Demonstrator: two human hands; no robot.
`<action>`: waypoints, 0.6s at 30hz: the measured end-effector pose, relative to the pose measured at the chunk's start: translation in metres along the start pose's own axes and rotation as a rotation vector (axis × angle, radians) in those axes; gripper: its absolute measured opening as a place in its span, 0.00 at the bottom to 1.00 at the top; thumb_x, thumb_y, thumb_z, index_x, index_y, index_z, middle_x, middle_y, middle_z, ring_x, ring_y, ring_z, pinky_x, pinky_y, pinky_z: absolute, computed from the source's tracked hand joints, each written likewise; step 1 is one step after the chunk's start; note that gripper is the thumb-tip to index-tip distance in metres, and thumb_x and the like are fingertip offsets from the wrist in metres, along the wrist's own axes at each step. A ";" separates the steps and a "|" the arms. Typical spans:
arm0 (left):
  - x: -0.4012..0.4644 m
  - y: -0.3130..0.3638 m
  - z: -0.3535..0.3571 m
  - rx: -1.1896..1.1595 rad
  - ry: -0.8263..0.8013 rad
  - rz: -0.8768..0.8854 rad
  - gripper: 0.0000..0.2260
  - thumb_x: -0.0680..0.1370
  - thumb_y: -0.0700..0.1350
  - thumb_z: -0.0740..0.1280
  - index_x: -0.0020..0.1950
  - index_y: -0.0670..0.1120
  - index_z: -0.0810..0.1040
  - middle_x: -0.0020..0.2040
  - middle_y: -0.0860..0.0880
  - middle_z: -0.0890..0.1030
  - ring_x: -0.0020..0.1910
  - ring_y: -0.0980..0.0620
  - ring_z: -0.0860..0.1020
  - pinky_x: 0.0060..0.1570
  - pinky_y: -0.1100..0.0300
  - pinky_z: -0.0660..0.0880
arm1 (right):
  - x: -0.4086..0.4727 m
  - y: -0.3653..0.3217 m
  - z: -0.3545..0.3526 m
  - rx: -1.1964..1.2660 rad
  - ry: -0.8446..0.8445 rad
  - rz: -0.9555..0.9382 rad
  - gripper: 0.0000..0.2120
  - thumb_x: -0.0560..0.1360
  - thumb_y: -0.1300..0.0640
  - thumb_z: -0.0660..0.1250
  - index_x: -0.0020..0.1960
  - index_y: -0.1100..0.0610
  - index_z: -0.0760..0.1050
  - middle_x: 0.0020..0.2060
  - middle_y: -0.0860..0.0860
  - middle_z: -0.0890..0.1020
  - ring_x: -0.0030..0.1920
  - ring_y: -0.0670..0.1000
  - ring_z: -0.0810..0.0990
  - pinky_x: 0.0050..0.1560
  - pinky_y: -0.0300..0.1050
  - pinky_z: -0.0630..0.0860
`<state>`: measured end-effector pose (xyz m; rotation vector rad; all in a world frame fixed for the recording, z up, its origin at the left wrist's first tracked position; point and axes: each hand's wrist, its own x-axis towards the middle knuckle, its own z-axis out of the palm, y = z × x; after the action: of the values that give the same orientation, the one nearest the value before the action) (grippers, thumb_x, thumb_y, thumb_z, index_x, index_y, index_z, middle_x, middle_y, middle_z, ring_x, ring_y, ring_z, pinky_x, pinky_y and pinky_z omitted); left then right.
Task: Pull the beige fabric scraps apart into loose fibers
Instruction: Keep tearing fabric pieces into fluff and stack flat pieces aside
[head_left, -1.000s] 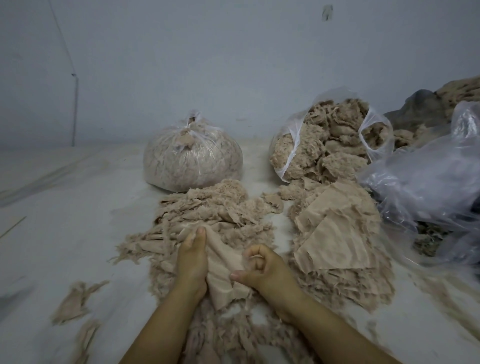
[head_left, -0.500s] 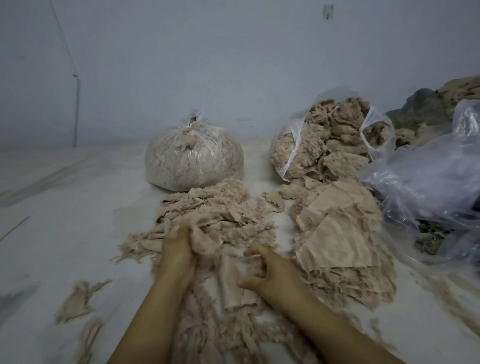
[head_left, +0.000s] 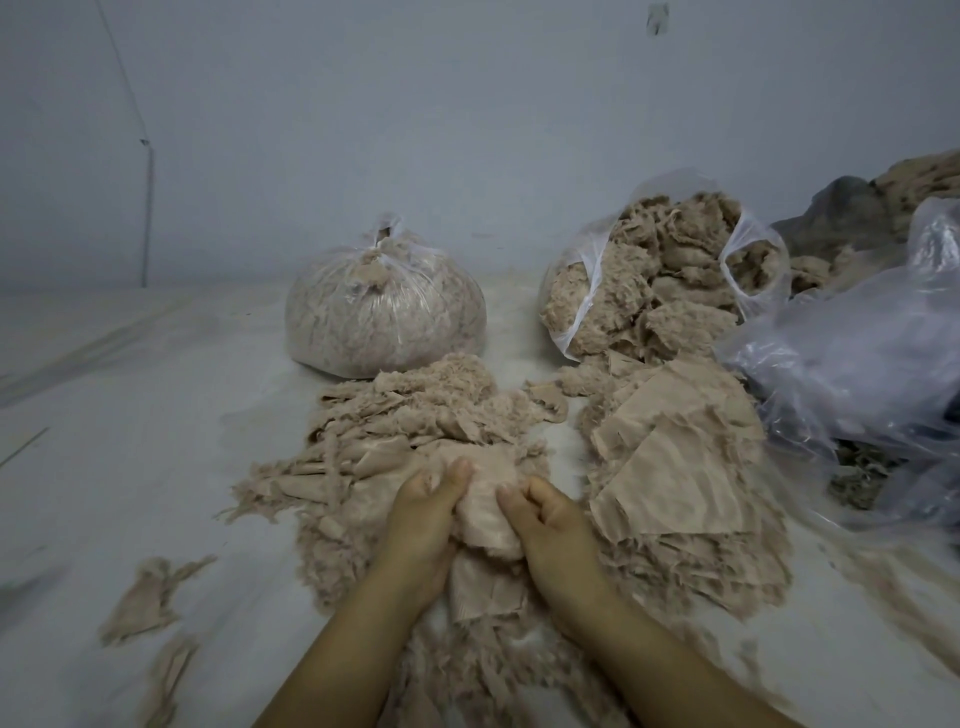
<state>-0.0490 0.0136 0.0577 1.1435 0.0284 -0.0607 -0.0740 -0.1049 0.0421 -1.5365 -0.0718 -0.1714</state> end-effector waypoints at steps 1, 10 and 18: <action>0.001 0.000 0.001 -0.019 0.053 0.010 0.10 0.79 0.42 0.63 0.50 0.35 0.78 0.42 0.39 0.84 0.40 0.45 0.84 0.34 0.57 0.80 | 0.001 0.001 0.001 -0.012 0.024 -0.005 0.13 0.79 0.56 0.64 0.36 0.58 0.71 0.27 0.46 0.74 0.30 0.47 0.70 0.30 0.38 0.68; 0.004 0.006 0.003 0.057 0.207 0.144 0.12 0.80 0.47 0.61 0.44 0.42 0.79 0.38 0.45 0.85 0.38 0.50 0.84 0.41 0.55 0.79 | -0.002 0.001 0.002 0.209 -0.050 0.156 0.24 0.75 0.37 0.57 0.46 0.58 0.74 0.27 0.51 0.76 0.26 0.49 0.73 0.26 0.40 0.70; 0.006 0.012 -0.004 0.000 0.288 0.094 0.11 0.80 0.46 0.61 0.42 0.42 0.76 0.35 0.45 0.82 0.34 0.50 0.81 0.38 0.53 0.77 | -0.002 -0.001 -0.006 0.151 -0.236 0.204 0.14 0.69 0.68 0.73 0.50 0.63 0.71 0.23 0.52 0.78 0.22 0.47 0.75 0.24 0.37 0.73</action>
<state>-0.0426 0.0220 0.0662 1.1443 0.2307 0.1877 -0.0768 -0.1106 0.0429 -1.3977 -0.1118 0.1751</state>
